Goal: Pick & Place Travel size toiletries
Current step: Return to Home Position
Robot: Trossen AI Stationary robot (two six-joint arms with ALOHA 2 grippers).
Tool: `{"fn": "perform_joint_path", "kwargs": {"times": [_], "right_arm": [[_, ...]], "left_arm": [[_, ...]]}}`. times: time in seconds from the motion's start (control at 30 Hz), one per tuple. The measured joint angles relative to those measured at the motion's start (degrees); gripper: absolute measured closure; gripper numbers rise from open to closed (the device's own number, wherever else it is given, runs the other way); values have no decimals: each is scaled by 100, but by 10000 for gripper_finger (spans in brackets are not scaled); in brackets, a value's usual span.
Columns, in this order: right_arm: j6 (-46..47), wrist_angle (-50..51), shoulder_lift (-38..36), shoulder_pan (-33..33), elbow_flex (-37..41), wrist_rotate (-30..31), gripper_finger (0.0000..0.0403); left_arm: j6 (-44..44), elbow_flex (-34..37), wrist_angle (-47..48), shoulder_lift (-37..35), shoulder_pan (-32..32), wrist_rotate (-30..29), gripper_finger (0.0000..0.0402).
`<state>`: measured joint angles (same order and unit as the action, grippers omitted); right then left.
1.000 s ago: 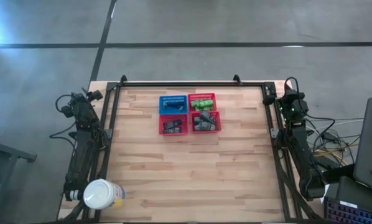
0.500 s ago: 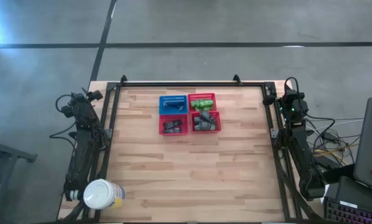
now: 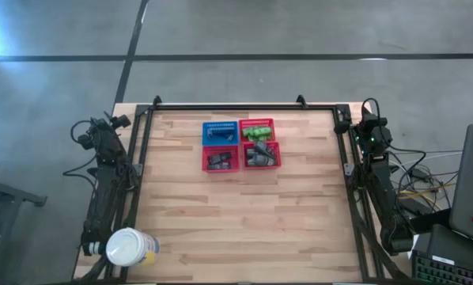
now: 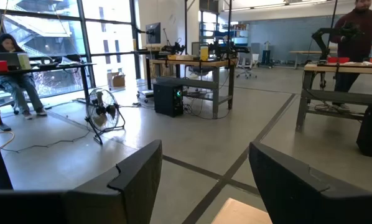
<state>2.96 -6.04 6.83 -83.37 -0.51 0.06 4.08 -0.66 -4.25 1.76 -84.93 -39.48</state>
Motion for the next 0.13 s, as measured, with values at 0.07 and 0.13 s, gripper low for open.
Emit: {"fn": "perform_joint_path", "kwargs": {"times": [0.07,0.13], "right_arm": [[0,2,0,0,-1,0,46],[0,2,0,0,-2,0,52]], "left_arm": [[0,0,0,0,0,0,156],[0,1,0,0,0,0,156]]}}
